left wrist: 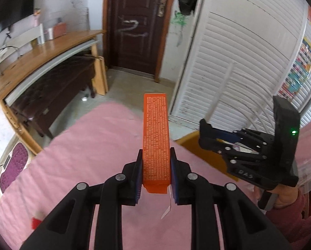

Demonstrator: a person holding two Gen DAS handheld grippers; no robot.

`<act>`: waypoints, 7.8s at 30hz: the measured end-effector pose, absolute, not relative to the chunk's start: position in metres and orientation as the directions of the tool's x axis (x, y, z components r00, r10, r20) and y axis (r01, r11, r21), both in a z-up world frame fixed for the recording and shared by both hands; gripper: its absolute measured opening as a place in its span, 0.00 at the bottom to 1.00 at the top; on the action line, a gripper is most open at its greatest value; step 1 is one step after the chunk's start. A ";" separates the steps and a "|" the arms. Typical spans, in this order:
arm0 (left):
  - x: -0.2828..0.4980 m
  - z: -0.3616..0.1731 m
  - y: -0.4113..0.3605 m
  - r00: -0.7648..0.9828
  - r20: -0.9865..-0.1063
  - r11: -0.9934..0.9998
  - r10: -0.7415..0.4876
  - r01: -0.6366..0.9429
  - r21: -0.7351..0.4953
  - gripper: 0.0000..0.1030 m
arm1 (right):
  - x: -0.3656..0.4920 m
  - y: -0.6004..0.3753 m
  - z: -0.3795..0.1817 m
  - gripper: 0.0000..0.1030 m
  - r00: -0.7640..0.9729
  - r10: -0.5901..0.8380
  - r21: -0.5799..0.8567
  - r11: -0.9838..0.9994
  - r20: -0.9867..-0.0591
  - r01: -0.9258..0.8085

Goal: Collect trash
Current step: 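Lift the orange carton with the left tool while the right tool lifts the black sponge, then carry both items over the yellow bin and open both tools to drop them, then move both open tools back over the remaining trash on the table, then grasp the orange round lid with the left tool while the right tool grasps the grey cone cap, then carry the orange lid and grey cone over the yellow bin with both tools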

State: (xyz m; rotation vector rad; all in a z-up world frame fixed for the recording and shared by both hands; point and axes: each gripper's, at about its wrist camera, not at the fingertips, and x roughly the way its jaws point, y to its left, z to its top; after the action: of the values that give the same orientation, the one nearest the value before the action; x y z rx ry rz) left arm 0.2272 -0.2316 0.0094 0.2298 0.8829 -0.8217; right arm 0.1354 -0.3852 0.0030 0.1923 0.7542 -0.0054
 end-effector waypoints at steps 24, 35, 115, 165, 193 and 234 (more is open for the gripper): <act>0.195 -0.035 -0.353 0.181 -0.823 0.591 -0.538 0.778 -0.215 0.18 | 0.111 -0.465 -0.052 0.49 0.626 -0.027 0.169 0.953 -0.779 0.251; 0.189 -0.042 -0.371 0.220 -0.834 0.603 -0.506 0.781 -0.160 0.18 | 0.102 -0.481 -0.048 0.68 0.638 -0.056 0.177 0.939 -0.768 0.295; 0.242 -0.024 0.061 0.575 -0.804 0.967 -0.150 0.254 0.001 0.71 | 0.182 -0.155 0.025 0.94 0.638 0.258 0.054 0.946 -0.725 -0.321; 0.240 -0.051 0.047 0.514 -0.816 0.929 -0.264 0.362 -0.072 0.36 | 0.193 -0.110 0.002 0.94 0.560 0.284 0.048 0.916 -0.779 -0.398; 0.222 -0.018 0.056 0.623 -0.738 0.943 -0.259 0.329 -0.054 0.36 | 0.195 -0.121 0.009 0.31 0.592 0.246 0.022 0.933 -0.768 -0.359; 0.187 0.015 -0.276 0.403 -0.766 0.664 -0.500 0.746 -0.042 0.36 | 0.122 -0.415 -0.016 0.31 0.669 -0.130 0.048 0.969 -0.732 0.241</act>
State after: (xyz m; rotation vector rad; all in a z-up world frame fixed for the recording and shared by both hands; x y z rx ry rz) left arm 0.1875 -0.2763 0.0149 0.3318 0.8376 -0.8056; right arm 0.1216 -0.4153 -0.0158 0.1448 0.8120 -0.2102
